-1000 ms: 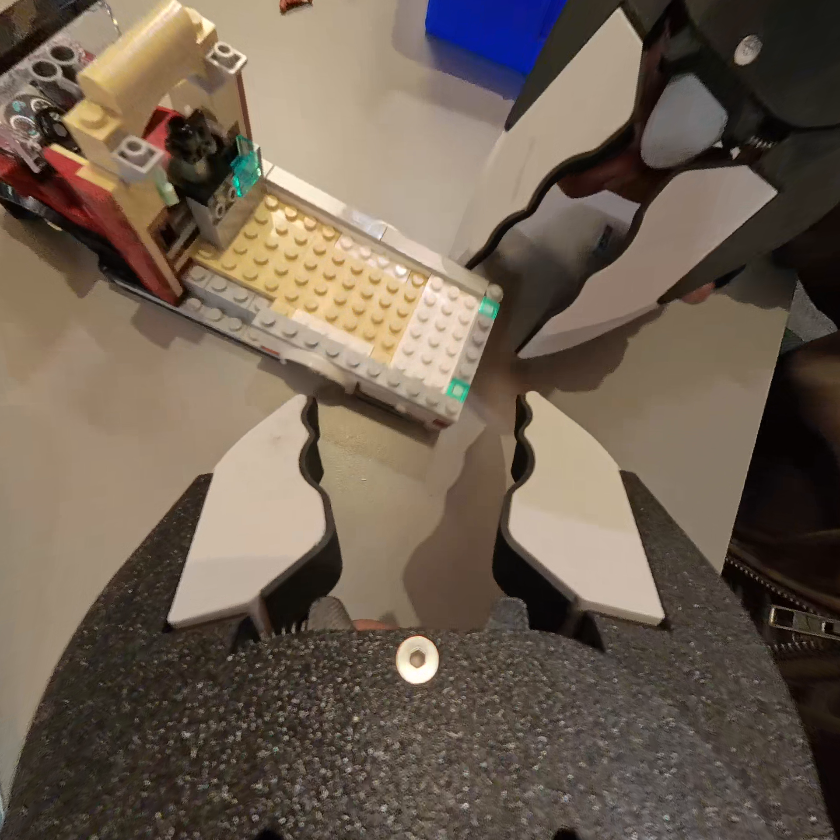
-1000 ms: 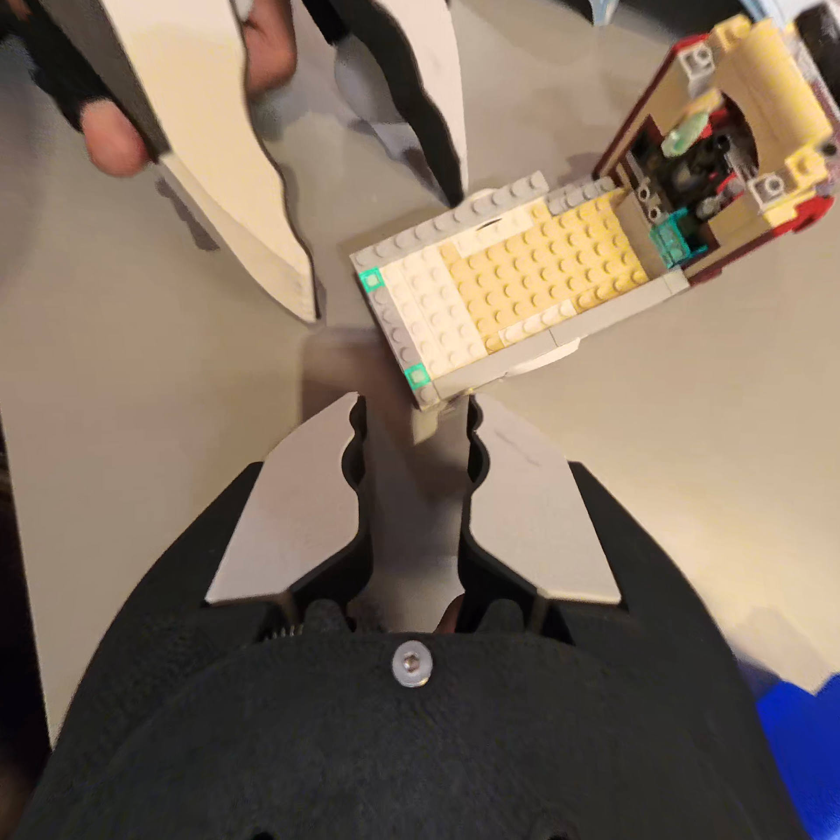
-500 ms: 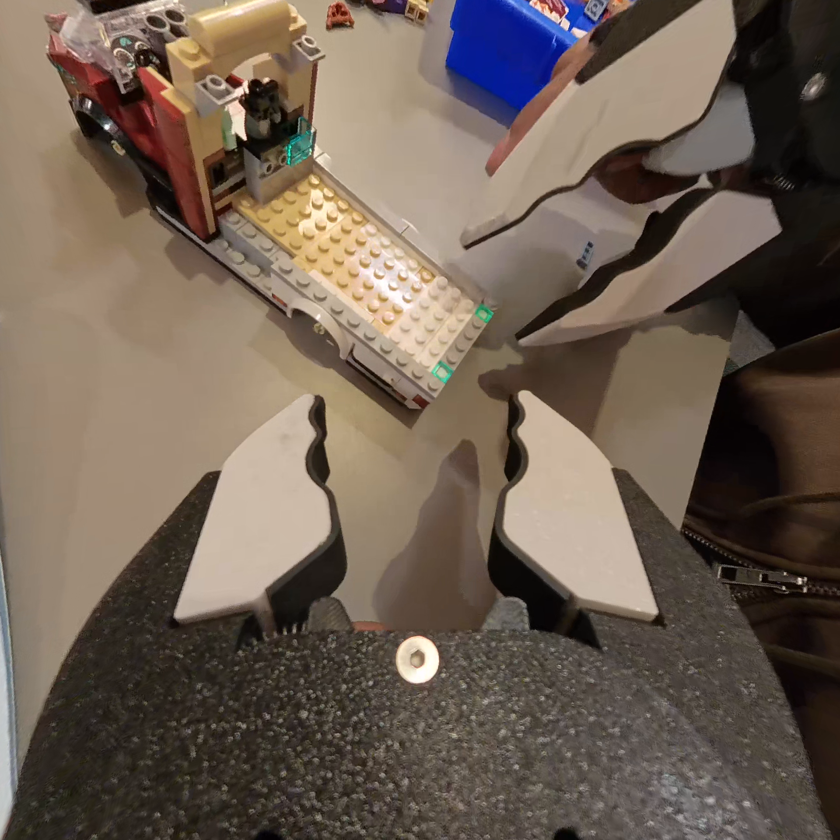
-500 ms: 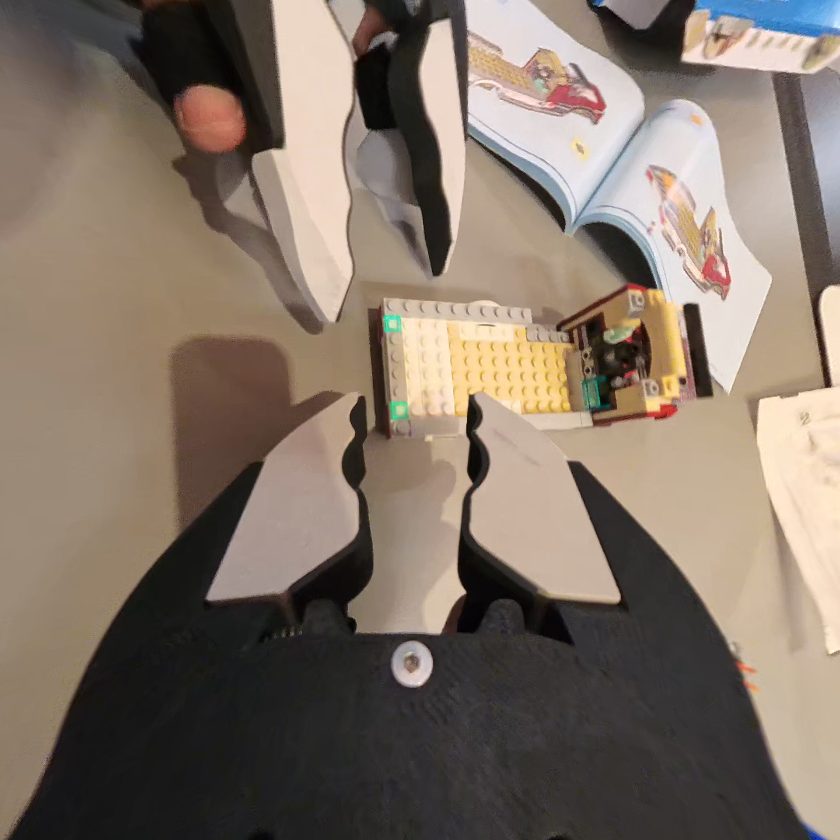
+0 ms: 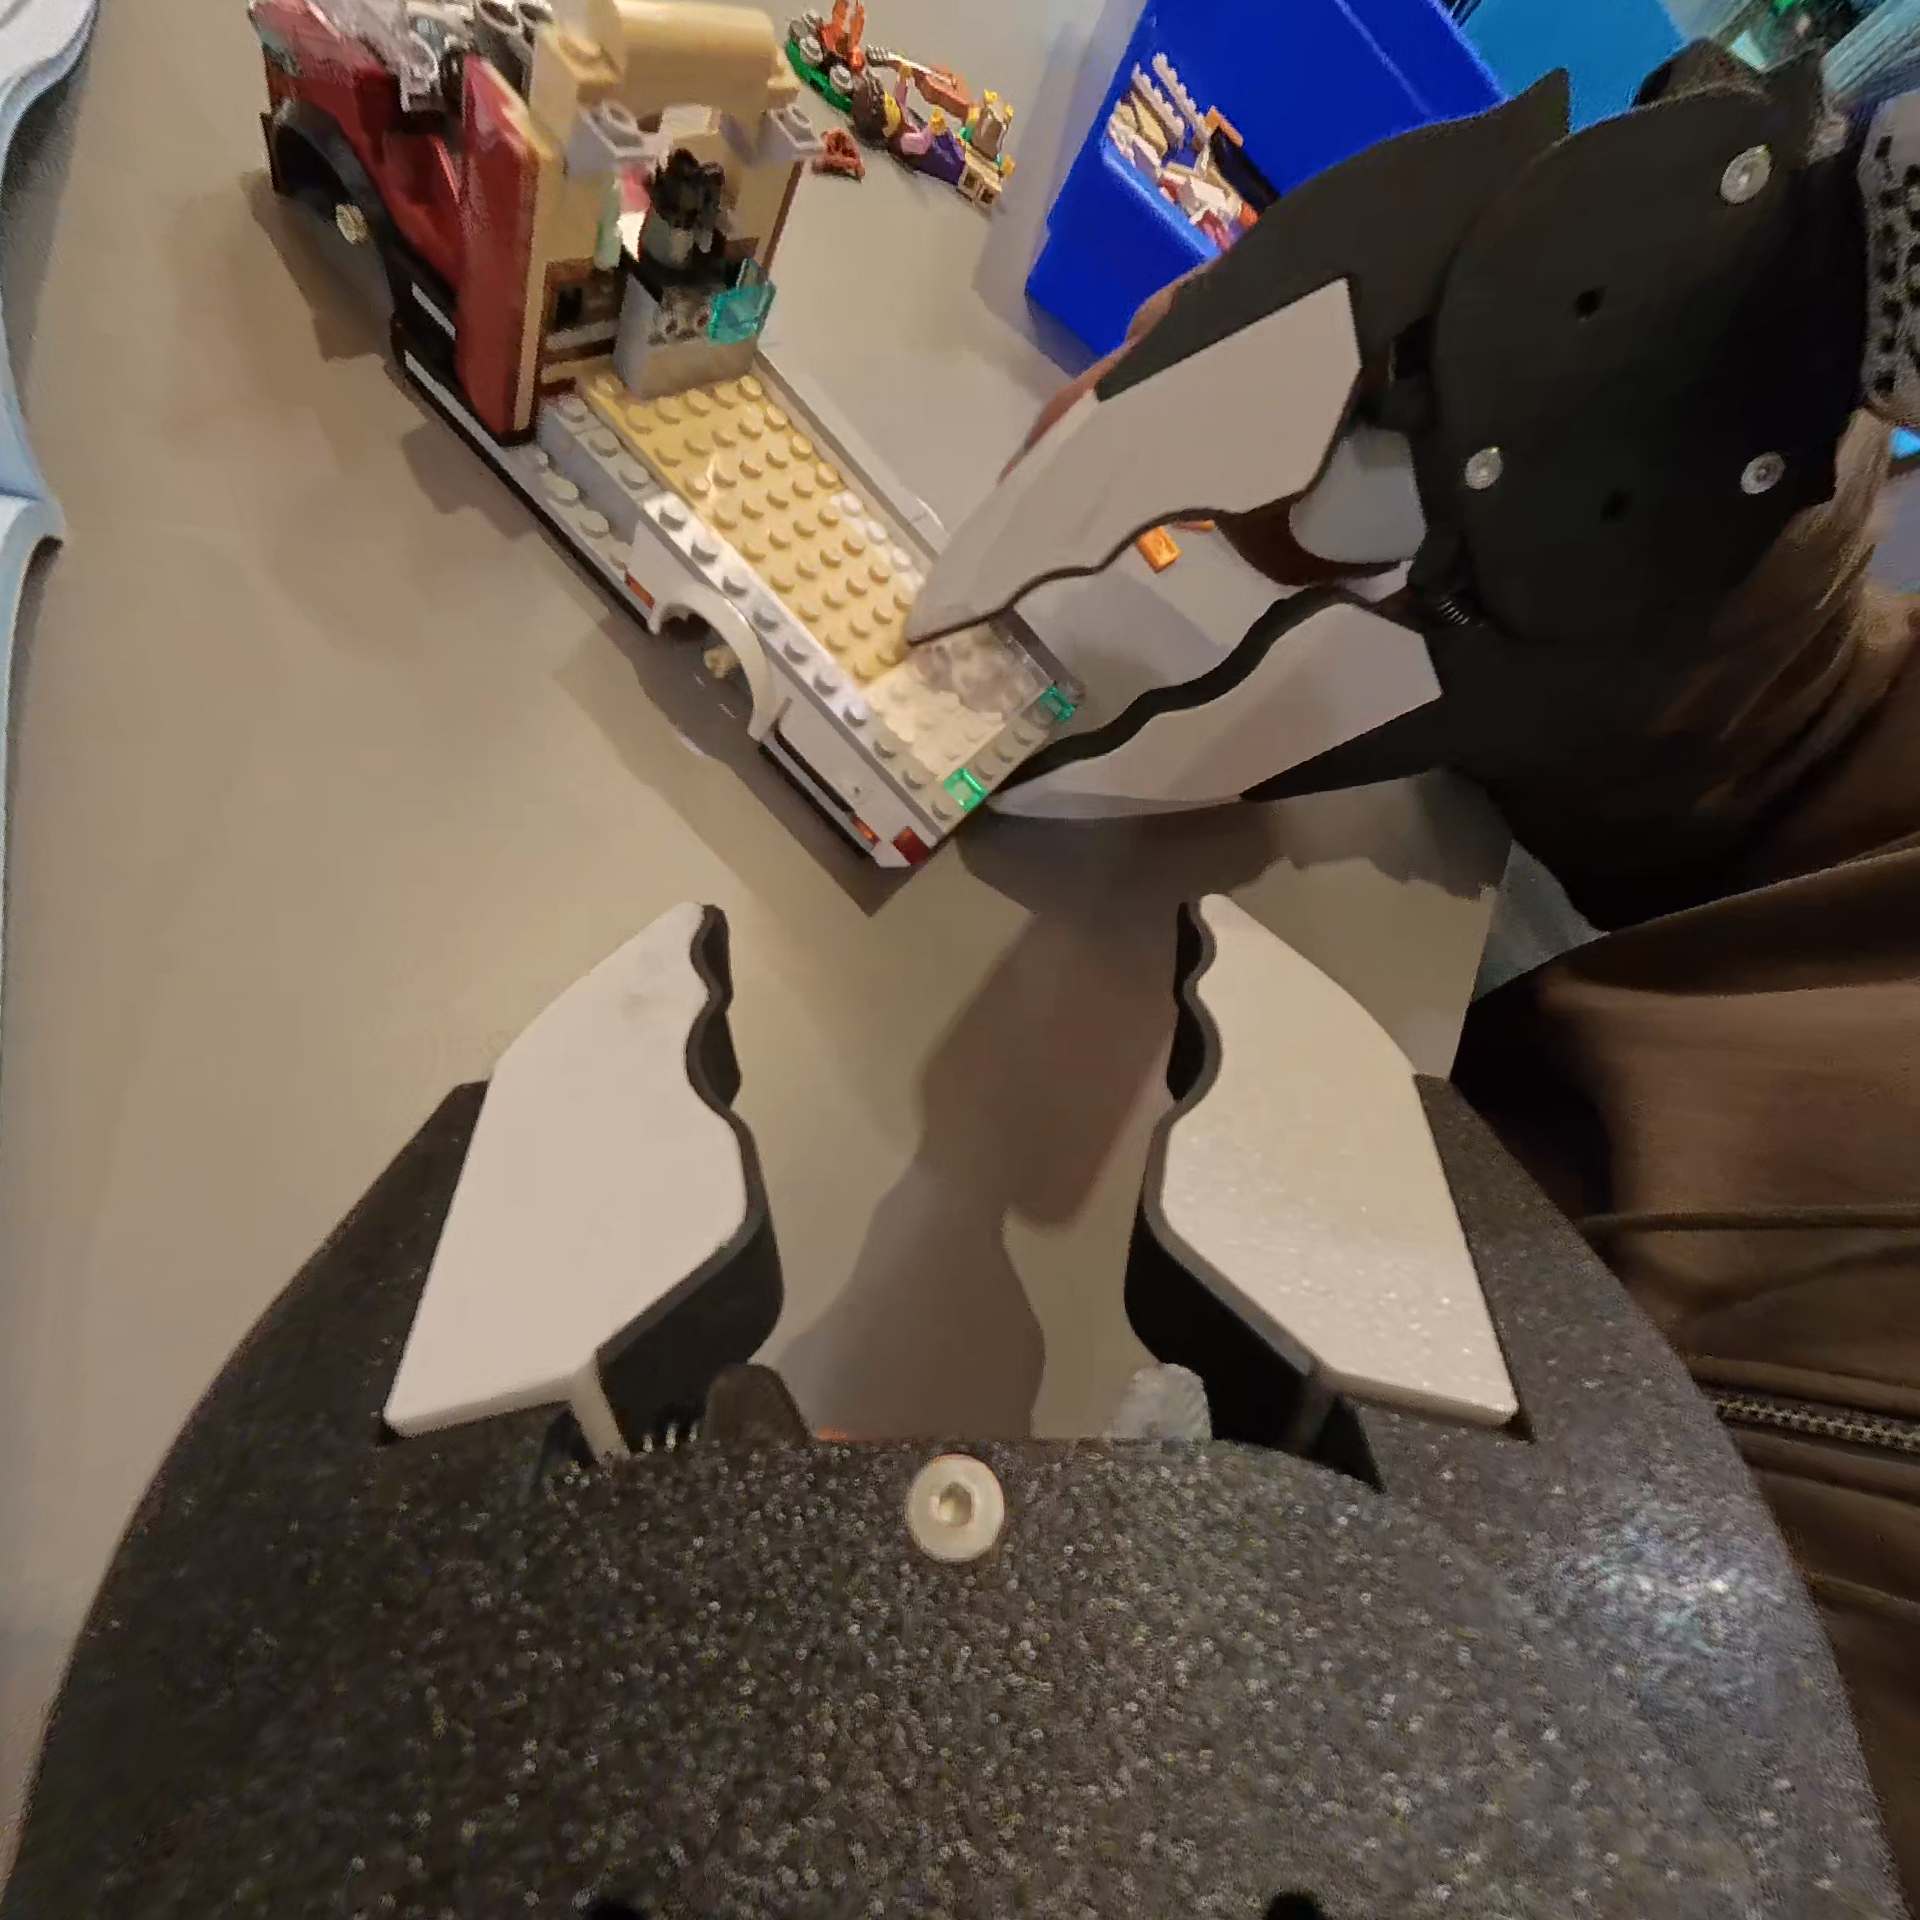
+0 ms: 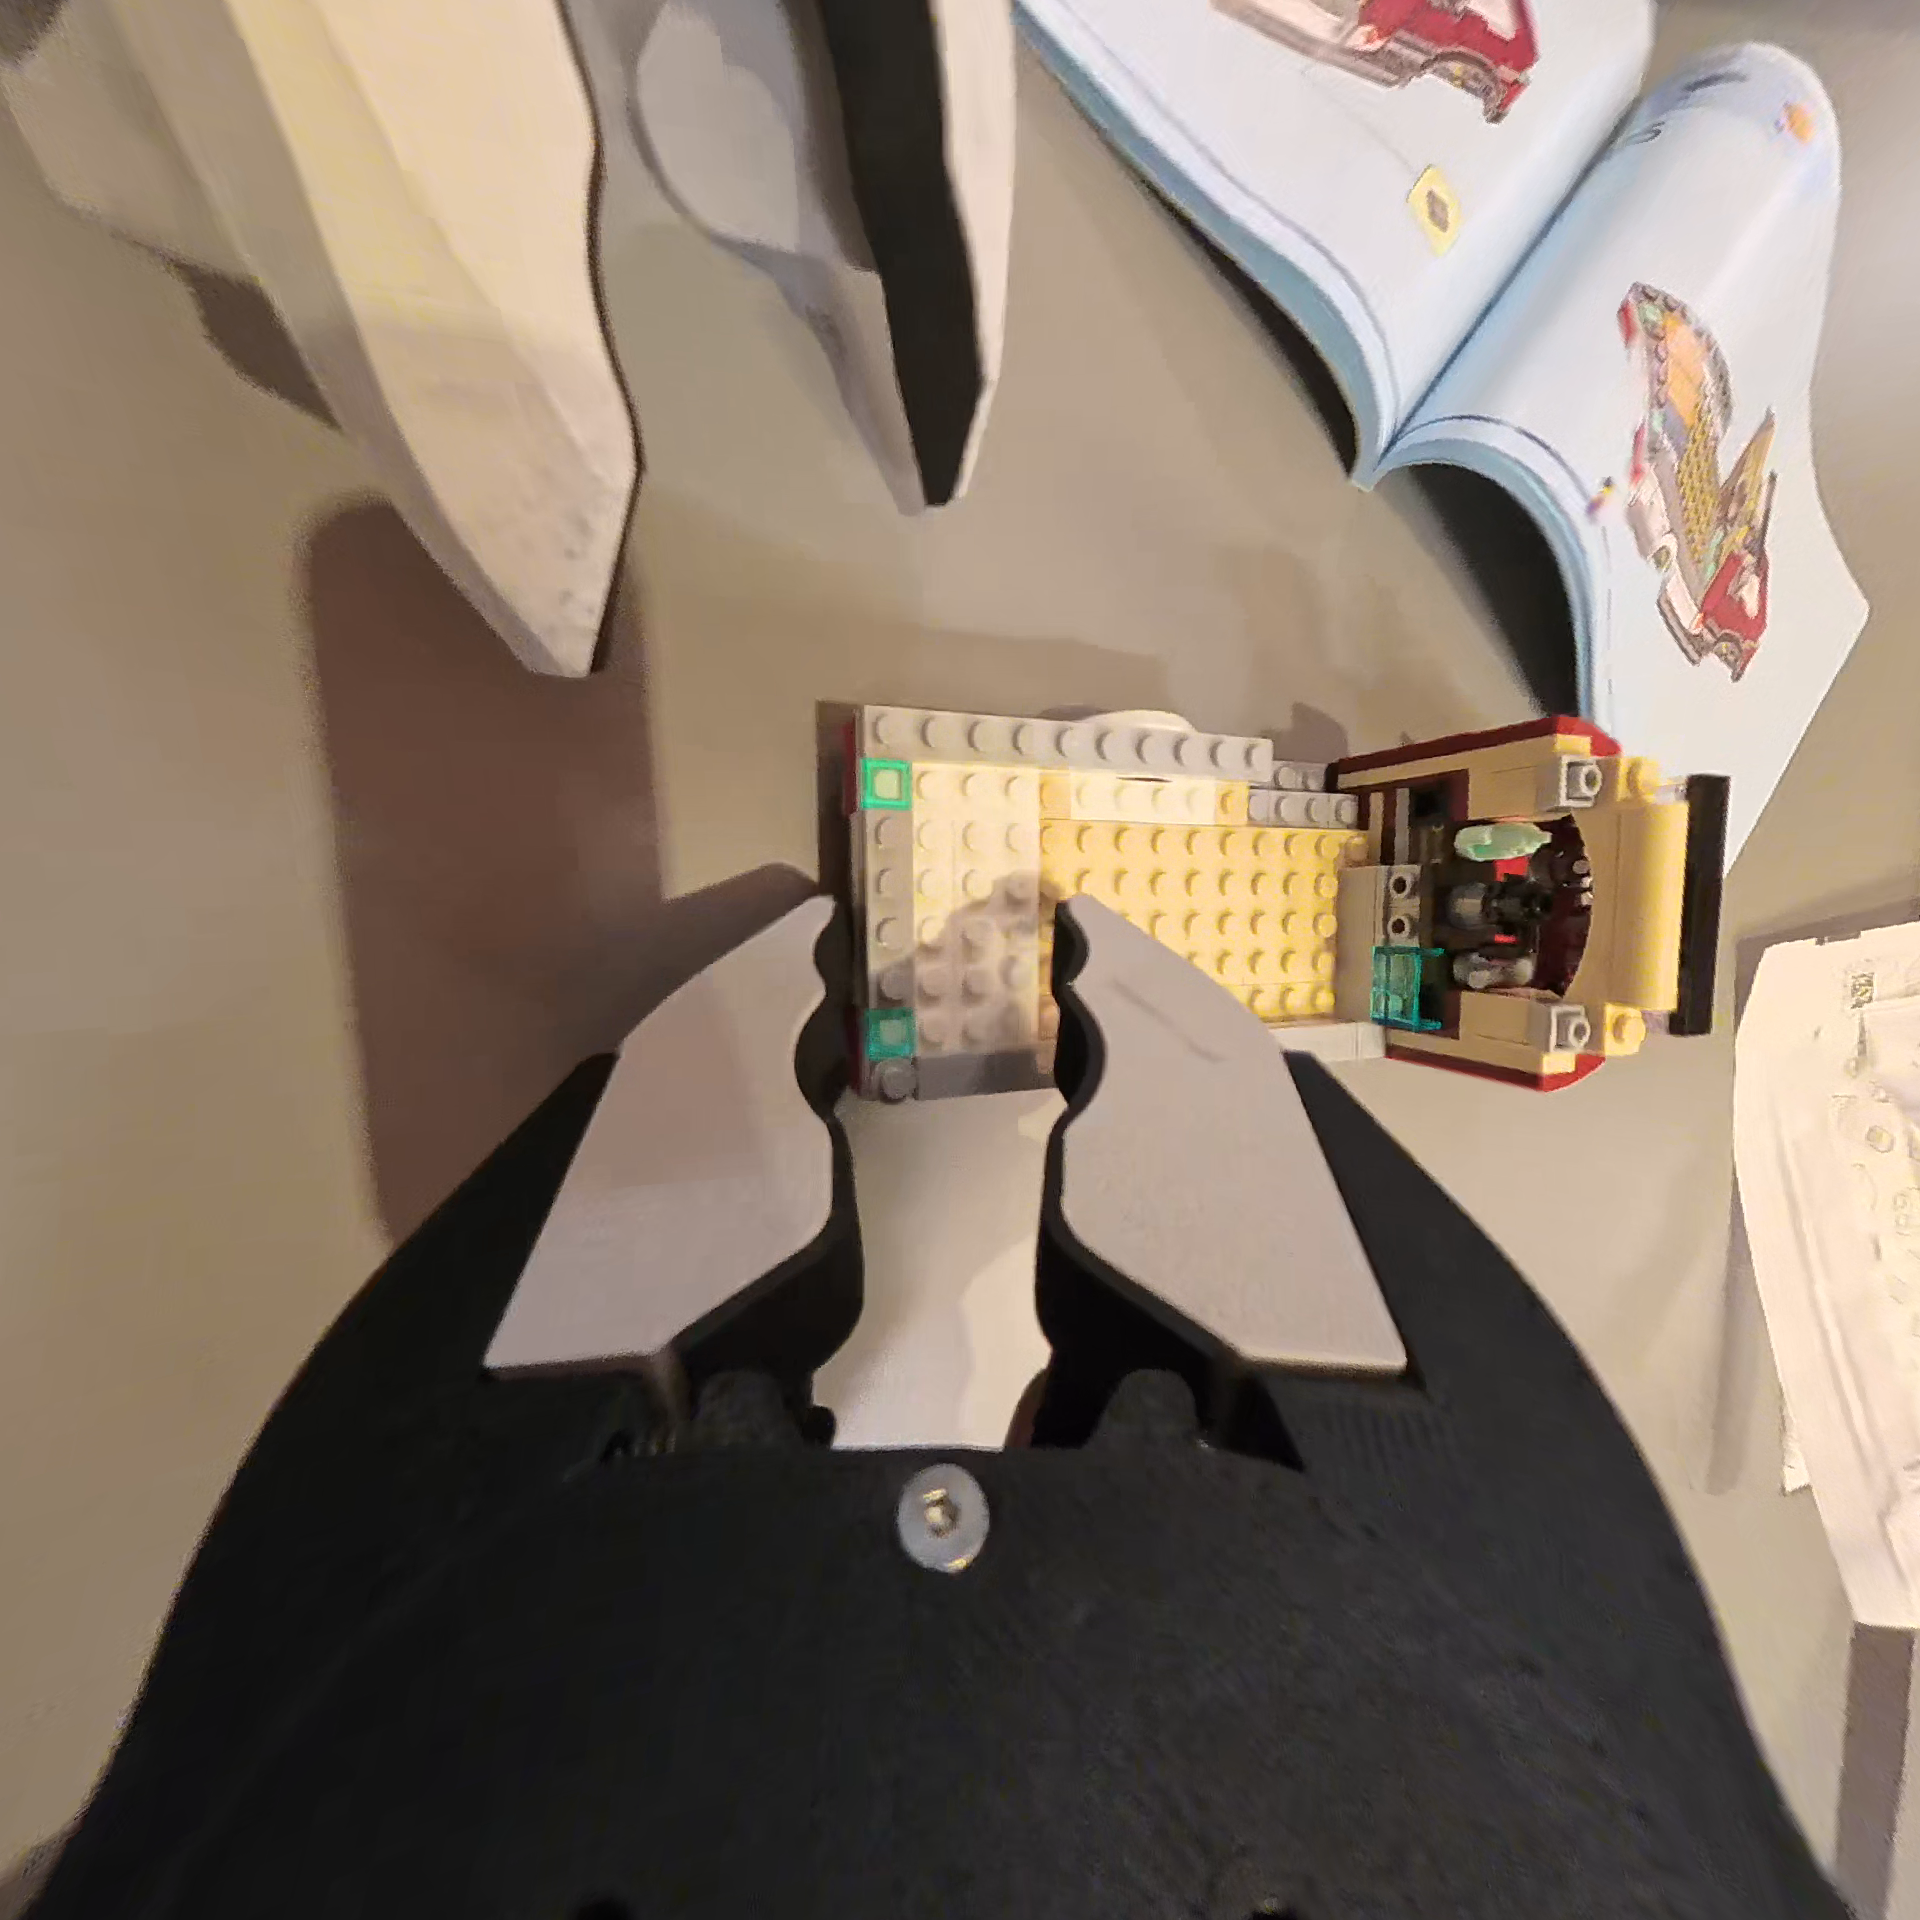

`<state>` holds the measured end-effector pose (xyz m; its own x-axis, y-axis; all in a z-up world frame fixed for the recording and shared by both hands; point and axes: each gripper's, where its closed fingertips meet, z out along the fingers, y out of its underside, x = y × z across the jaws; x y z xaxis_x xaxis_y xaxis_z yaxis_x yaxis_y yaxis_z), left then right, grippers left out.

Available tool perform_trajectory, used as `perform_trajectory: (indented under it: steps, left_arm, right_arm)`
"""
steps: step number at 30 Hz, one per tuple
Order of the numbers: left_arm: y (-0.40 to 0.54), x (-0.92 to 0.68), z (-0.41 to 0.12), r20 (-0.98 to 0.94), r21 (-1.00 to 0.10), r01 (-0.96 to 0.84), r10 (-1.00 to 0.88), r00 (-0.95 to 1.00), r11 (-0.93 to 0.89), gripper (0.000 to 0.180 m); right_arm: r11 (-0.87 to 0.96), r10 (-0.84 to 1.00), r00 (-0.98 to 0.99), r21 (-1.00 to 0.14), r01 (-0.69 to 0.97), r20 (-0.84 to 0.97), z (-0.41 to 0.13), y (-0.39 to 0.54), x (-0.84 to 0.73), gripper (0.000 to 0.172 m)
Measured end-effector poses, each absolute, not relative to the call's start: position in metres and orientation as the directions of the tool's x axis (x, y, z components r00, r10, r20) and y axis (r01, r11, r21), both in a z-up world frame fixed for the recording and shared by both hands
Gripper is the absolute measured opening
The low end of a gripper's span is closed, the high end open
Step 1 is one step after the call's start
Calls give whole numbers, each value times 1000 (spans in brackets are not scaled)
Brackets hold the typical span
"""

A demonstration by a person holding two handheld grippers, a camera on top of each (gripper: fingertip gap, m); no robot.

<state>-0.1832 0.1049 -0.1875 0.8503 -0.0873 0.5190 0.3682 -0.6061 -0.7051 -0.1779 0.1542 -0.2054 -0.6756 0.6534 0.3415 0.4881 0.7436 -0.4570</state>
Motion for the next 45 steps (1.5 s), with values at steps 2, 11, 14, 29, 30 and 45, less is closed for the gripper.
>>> perform_trajectory:
  steps: [2,11,14,29,30,45]
  left_arm:
    - [106,-185,-186,567,-683,417,-75,820,-599,82]
    - [131,-181,-175,780,-550,605,-97,618,-576,76]
    - [144,-176,-168,868,-457,670,-129,480,-585,74]
    - [163,-188,-167,965,-250,789,-81,248,-562,37]
    - [163,-188,-167,965,-249,788,-80,248,-563,37]
    - [149,-193,-160,982,-191,745,-119,149,-640,37]
  right_arm:
    - [699,694,-653,-501,511,303,-199,154,-180,33]
    - [584,770,-603,-609,536,208,-179,159,-184,33]
    - [548,789,-586,-644,533,186,-173,160,-185,33]
    - [540,795,-552,-706,458,251,-172,161,-182,33]
    - [541,791,-558,-713,446,251,-171,160,-180,33]
    - [909,403,-549,-390,148,732,-187,190,-178,66]
